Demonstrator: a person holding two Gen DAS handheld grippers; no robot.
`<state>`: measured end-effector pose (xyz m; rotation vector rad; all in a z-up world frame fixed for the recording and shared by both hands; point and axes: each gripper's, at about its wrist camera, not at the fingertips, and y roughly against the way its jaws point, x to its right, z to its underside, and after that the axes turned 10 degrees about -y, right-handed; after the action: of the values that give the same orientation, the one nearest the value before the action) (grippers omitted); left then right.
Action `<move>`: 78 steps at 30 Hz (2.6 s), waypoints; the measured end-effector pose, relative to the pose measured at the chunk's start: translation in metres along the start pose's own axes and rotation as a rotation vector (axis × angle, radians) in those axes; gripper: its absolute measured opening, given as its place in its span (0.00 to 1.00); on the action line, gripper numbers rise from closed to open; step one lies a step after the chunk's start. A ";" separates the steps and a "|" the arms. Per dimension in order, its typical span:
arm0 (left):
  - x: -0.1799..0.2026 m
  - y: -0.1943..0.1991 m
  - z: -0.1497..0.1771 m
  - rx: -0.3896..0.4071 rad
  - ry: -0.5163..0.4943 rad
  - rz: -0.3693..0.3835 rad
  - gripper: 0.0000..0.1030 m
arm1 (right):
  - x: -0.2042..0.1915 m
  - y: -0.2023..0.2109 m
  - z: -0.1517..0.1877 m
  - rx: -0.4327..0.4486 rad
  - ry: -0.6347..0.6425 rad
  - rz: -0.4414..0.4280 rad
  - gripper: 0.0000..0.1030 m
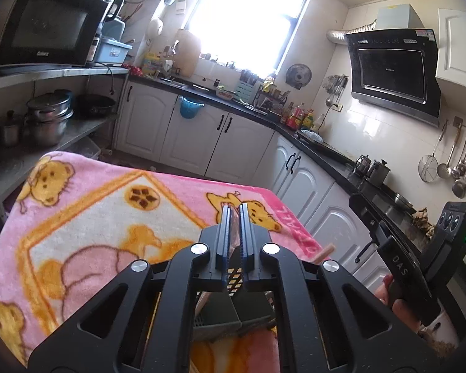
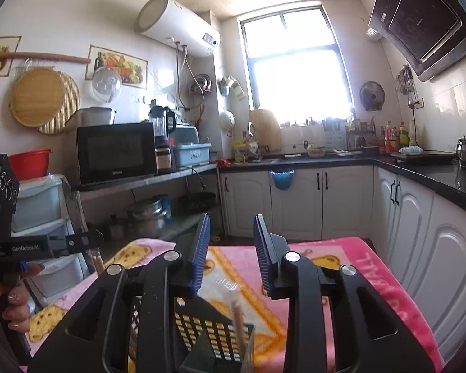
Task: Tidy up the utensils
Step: 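Open the left tool over the green caddy while the right tool releases its chopsticks into it, then move both open tools back down to the chopsticks lying on the blanket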
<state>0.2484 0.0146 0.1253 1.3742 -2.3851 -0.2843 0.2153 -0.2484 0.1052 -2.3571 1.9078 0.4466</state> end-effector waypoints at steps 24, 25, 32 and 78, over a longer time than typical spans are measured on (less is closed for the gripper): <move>0.010 0.044 0.036 -0.018 0.009 -0.095 0.85 | 0.005 0.041 0.028 -0.148 -0.023 0.063 0.61; 0.010 0.045 0.039 -0.023 0.006 -0.099 0.85 | 0.006 0.043 0.030 -0.161 -0.025 0.066 0.62; 0.010 0.047 0.064 -0.070 0.008 -0.118 0.89 | 0.009 0.052 0.046 -0.227 -0.033 0.085 0.64; 0.007 0.053 0.183 -0.314 0.120 -0.138 0.90 | 0.027 0.122 0.145 -0.498 -0.036 0.145 0.69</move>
<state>0.1276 0.0335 -0.0209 1.3652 -2.0474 -0.5706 0.0767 -0.2663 -0.0261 -2.4569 2.1603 1.0815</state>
